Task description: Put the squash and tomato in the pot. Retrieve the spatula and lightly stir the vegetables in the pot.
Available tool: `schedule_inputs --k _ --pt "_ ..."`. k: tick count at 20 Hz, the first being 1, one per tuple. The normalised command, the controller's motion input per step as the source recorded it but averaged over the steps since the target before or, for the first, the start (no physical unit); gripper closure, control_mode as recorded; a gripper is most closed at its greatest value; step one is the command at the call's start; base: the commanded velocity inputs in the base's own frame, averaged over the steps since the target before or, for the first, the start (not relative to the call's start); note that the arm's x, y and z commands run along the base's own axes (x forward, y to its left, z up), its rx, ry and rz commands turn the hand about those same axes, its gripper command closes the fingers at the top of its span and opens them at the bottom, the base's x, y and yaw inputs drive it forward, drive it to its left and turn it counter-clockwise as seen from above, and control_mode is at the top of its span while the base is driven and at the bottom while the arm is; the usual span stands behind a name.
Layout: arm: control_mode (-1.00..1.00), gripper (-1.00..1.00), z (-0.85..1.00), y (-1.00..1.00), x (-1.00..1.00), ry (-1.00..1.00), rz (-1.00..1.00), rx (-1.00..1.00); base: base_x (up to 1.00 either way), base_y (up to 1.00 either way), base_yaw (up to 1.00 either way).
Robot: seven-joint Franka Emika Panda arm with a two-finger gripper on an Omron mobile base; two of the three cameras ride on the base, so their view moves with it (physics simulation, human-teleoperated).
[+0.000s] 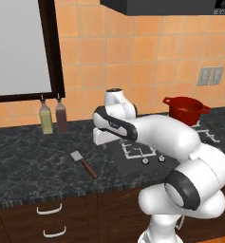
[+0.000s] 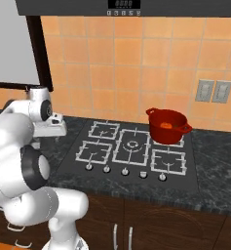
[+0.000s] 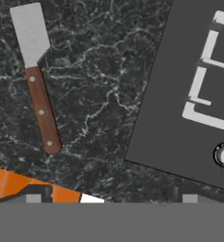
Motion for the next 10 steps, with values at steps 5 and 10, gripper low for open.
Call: schedule_inputs --k 5,10 --pt "-1.0 -1.0 -0.41 0.71 -0.02 0.0 0.0 0.0 0.0 0.0 0.0" --pt "-1.0 -1.0 -0.46 0.68 -0.08 0.0 0.0 0.0 0.0 0.0 0.0"
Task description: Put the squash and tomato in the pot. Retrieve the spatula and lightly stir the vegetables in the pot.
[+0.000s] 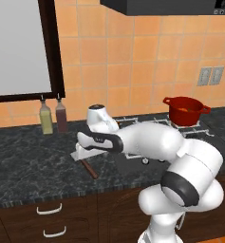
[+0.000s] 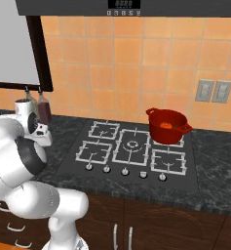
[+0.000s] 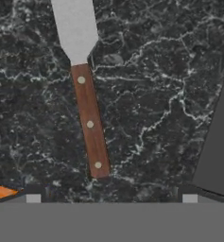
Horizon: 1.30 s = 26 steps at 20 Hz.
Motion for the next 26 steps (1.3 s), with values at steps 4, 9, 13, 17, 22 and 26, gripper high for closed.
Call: schedule_inputs --k 4,9,13,17,22,26 --pt "-1.0 -1.0 -0.42 0.22 0.04 0.0 -0.01 0.0 0.0 0.0 0.0" --pt "-1.0 -1.0 -0.27 0.0 -0.02 0.0 -0.01 0.0 0.0 0.0 0.0" --pt "-1.0 -1.0 -0.38 0.0 -0.03 -0.01 0.0 -0.01 0.0 0.0 0.0" --pt "-1.0 -1.0 -0.39 0.0 0.0 0.0 0.0 0.0 0.0 0.0 0.0" --pt "-1.0 -1.0 -0.4 0.06 0.0 -0.01 0.0 -0.01 0.0 0.0 0.0" --pt "-1.0 -1.0 -0.25 0.1 0.0 0.0 0.0 -0.01 0.0 0.0 0.0"
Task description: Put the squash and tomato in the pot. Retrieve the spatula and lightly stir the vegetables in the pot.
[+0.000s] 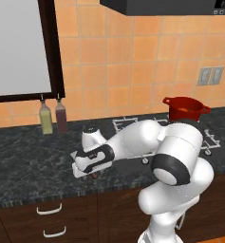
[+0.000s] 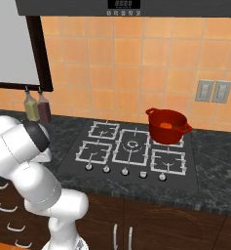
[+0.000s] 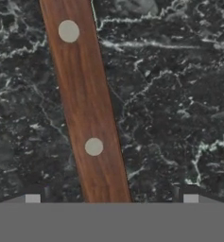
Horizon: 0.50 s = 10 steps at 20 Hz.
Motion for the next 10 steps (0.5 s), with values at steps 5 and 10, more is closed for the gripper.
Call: schedule_inputs --k 5,10 --pt "-1.0 1.0 0.0 0.0 0.0 0.0 0.0 0.0 0.0 0.0 0.0" --pt "-1.0 1.0 0.0 0.0 0.0 0.0 0.0 0.0 0.0 0.0 0.0"
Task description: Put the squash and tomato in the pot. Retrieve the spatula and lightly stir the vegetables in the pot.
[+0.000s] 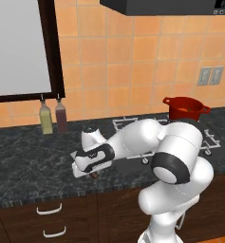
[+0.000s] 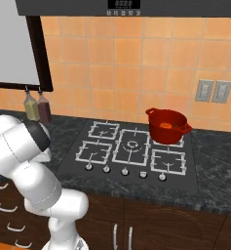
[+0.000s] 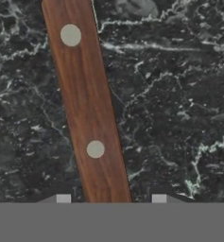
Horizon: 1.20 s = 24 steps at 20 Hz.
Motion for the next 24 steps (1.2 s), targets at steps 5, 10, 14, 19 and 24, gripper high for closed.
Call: schedule_inputs --k 5,10,14,19,24 --pt "-1.0 1.0 -0.08 0.0 0.0 0.0 0.0 0.0 0.0 0.0 0.0" --pt "-1.0 1.0 -0.06 0.0 0.0 0.0 0.0 0.0 0.0 0.0 0.0" --pt "-1.0 1.0 0.39 -0.09 -0.14 -0.07 0.18 0.14 0.0 0.0 0.0" --pt "-1.0 1.0 0.88 -0.15 -0.01 0.06 0.05 -0.01 0.0 0.0 0.0" --pt "-1.0 1.0 0.46 -0.21 0.0 0.1 0.0 0.0 0.0 0.0 0.0"
